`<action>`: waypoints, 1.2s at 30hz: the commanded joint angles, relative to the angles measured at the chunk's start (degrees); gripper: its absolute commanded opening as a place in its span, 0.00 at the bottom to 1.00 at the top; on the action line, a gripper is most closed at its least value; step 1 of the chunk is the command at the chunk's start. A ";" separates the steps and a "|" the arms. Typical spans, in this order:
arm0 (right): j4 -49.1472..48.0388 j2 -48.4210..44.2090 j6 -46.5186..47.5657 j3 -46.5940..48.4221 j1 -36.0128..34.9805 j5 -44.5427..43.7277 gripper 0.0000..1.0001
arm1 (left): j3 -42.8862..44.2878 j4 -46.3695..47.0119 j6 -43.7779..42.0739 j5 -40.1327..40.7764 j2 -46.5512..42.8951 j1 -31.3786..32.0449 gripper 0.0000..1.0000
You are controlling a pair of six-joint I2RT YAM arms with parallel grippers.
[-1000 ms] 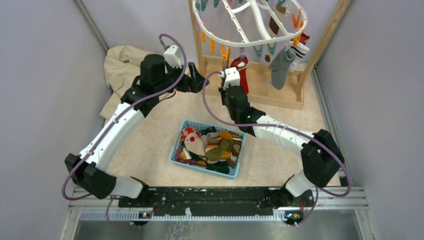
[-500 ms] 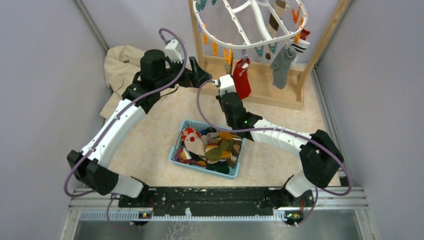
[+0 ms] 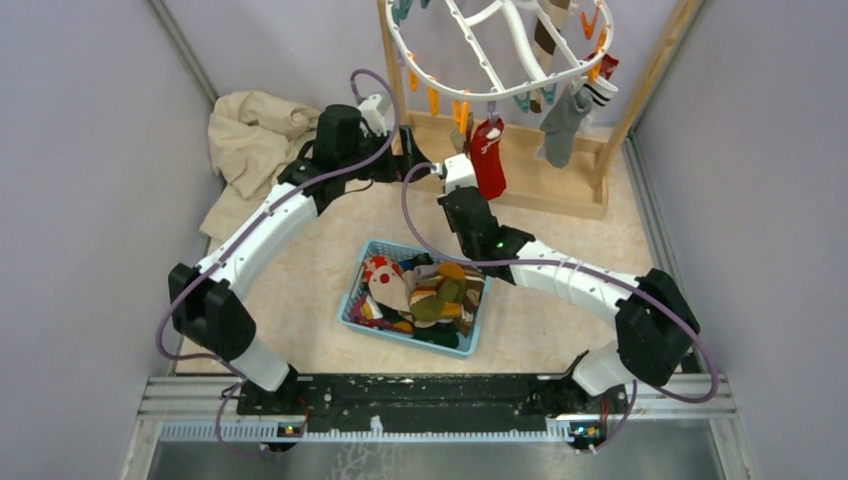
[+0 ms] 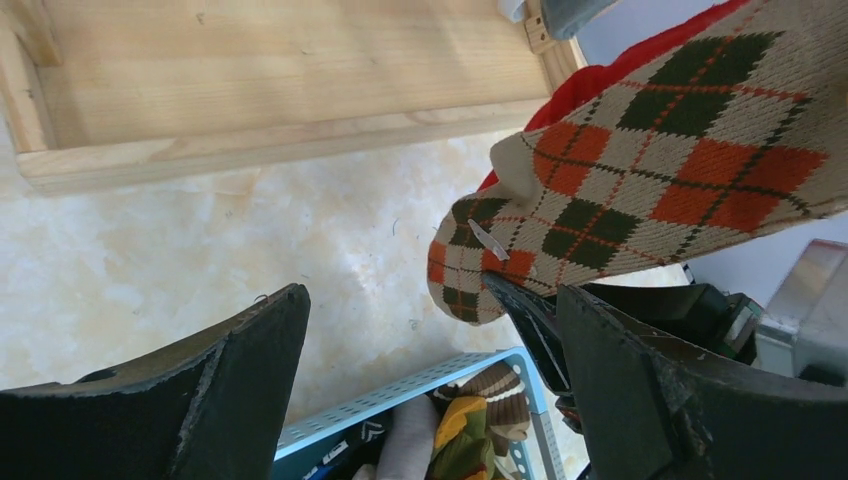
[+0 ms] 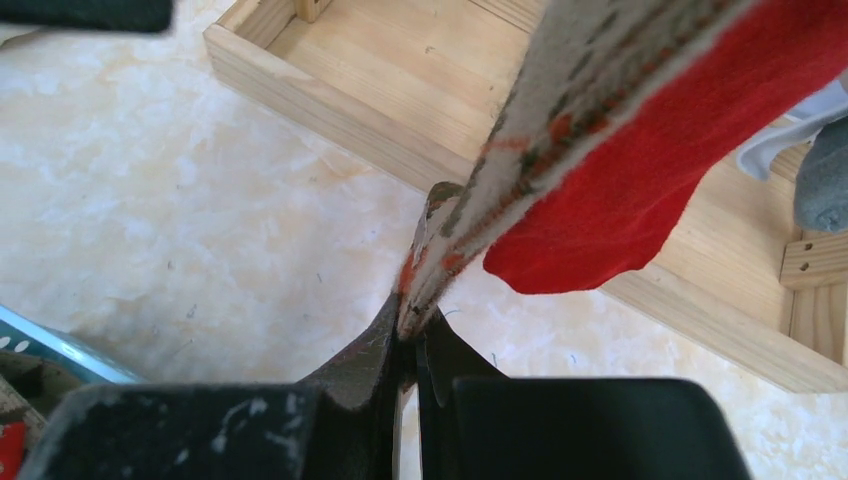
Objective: Remove the socks clipped to the hanger
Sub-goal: Remove the sock from the hanger.
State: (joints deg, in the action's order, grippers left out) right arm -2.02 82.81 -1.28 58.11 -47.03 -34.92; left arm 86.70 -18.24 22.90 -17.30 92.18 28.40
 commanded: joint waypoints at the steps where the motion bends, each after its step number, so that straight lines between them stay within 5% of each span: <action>1: -0.27 -0.72 -0.36 1.81 -0.35 1.38 0.04 | 0.76 0.82 -1.45 1.71 -3.41 0.03 0.99; 25: -5.58 9.10 15.55 5.47 -9.12 -12.00 0.00 | 9.05 4.39 -2.11 -0.70 -3.54 0.47 0.99; 36: -9.13 10.53 21.06 7.44 -9.31 -14.97 0.00 | 22.71 -3.02 -6.20 -0.02 4.64 5.26 0.99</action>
State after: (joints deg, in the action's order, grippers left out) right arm -7.73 92.53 16.95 62.43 -55.48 -47.94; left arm 102.69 -17.54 19.33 -16.99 93.36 31.83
